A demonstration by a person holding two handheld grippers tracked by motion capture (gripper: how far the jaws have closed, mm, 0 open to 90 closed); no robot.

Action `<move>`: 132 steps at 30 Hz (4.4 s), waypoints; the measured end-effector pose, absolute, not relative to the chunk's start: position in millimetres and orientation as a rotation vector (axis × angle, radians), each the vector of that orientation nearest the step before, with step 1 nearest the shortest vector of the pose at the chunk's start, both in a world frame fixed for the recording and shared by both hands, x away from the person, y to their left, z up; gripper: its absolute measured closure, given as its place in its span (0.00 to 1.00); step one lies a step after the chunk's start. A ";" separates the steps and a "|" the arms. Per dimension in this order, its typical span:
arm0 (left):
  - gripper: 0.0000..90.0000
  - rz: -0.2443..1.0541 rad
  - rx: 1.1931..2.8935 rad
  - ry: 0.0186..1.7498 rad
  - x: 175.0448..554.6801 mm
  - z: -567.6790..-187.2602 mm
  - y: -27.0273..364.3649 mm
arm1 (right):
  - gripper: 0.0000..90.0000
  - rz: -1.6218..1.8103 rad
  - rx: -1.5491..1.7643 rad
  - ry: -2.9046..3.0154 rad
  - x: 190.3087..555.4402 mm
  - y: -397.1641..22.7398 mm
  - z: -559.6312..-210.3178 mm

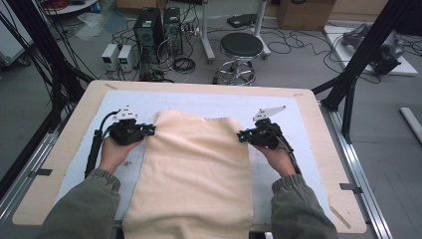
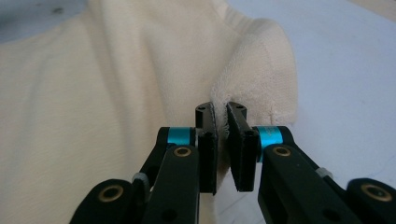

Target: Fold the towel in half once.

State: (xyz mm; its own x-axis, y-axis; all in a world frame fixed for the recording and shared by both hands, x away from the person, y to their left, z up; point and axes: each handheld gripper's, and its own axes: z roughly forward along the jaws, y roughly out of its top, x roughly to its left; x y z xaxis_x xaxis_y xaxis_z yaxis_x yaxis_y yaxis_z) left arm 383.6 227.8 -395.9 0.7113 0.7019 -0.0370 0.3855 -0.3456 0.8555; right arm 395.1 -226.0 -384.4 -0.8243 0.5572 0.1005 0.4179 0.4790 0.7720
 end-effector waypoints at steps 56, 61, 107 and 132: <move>0.98 0.285 2.105 0.511 228.9 -407.9 256.8 | 0.92 1.338 0.449 2.798 250.1 -207.9 -406.2; 0.89 0.324 2.097 0.534 231.0 -402.7 260.3 | 0.78 1.347 0.454 2.752 241.7 -214.7 -395.2; 0.89 0.190 2.155 0.722 309.7 -440.2 245.0 | 0.89 1.191 0.714 2.759 304.7 -234.5 -437.4; 0.92 0.541 1.970 0.929 423.3 -360.5 225.8 | 0.95 1.090 0.859 2.487 433.6 -230.3 -364.0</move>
State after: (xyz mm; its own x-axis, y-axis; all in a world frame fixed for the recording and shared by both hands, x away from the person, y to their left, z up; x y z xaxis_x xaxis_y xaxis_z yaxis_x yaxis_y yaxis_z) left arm 423.3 225.8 -360.5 0.6276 0.7783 0.0199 0.4014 -0.3454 0.8483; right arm 433.6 -230.3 -364.0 -0.7790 0.6264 -0.0267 0.4048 0.5350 0.7416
